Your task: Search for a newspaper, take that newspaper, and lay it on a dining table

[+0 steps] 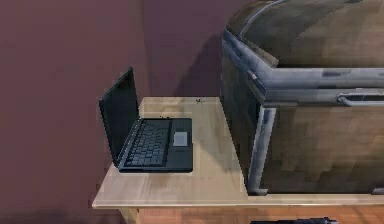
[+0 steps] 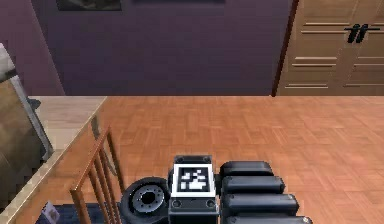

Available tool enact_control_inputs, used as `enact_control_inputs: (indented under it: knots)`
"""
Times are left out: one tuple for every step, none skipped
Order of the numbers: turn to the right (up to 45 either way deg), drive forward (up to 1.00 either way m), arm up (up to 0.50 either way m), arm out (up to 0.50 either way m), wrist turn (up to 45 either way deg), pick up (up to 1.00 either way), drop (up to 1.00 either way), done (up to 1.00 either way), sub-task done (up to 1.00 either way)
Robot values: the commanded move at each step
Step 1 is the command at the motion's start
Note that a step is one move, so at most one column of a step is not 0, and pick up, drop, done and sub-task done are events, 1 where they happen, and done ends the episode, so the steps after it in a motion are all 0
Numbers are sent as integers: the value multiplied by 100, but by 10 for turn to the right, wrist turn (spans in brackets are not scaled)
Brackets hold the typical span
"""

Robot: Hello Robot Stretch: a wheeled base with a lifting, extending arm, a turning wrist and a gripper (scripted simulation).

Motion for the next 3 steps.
enact_control_inputs:
  knots:
    - [-90,0,0,0,0,0,0,0,0]
    - [450,0,0,0,0,0,0,0,0]
    - [30,0,0,0,0,0,0,0,0]
